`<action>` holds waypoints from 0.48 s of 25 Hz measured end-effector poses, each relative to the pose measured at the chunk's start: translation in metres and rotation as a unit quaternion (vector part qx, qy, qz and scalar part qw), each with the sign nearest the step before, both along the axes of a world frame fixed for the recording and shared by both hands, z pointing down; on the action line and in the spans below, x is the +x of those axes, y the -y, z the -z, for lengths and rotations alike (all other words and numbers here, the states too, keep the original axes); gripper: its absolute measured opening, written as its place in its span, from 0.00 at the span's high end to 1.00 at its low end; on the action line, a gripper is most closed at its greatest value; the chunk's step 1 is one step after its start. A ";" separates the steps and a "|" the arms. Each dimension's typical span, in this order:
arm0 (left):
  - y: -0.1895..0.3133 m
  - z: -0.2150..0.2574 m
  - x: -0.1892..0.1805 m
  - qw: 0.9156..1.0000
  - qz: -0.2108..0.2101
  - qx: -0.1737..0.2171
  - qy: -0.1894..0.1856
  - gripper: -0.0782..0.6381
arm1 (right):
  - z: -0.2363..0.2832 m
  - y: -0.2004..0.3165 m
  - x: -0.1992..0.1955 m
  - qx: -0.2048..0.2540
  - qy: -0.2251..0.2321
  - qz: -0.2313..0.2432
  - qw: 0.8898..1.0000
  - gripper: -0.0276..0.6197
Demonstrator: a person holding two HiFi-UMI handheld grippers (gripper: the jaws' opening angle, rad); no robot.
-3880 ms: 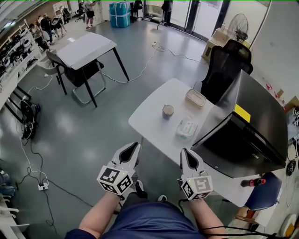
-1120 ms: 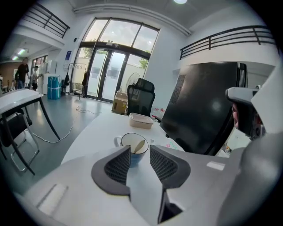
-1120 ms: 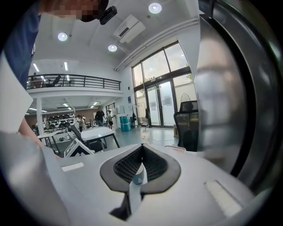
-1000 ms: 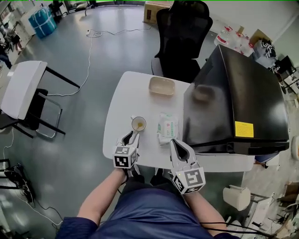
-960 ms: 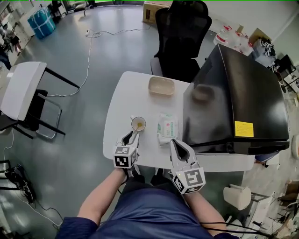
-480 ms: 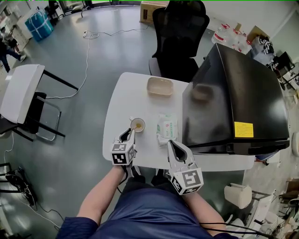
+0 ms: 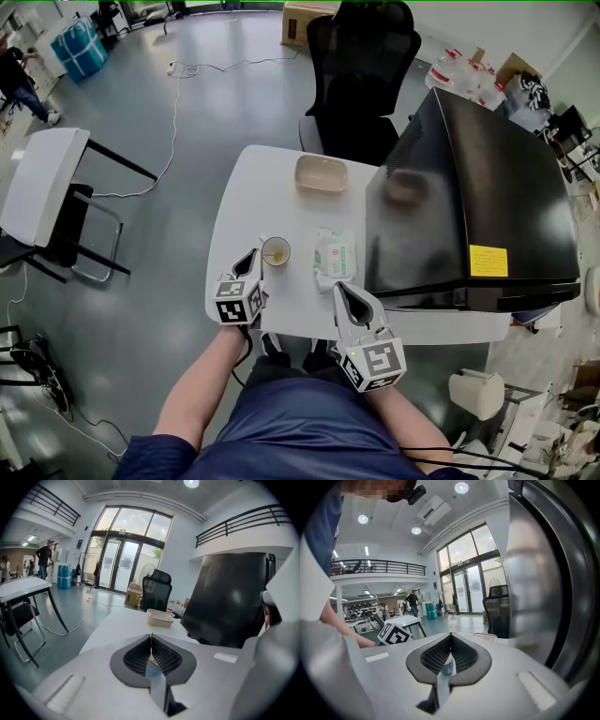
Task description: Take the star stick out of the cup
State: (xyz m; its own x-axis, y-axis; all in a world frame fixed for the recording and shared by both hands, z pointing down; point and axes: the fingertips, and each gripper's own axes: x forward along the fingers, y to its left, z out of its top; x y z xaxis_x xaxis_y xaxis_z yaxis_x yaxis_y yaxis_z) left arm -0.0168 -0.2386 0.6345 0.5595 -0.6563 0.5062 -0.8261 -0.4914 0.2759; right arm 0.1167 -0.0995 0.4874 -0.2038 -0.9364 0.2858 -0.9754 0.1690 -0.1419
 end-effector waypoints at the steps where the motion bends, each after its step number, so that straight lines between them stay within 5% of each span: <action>1: 0.000 0.001 0.000 1.000 0.000 0.001 -0.002 0.88 | 0.000 0.000 0.000 0.001 0.000 0.001 1.000 0.95; 12: -0.002 0.028 -0.004 1.000 0.000 0.020 -0.017 0.88 | 0.006 0.002 -0.003 0.006 -0.002 0.014 1.000 0.95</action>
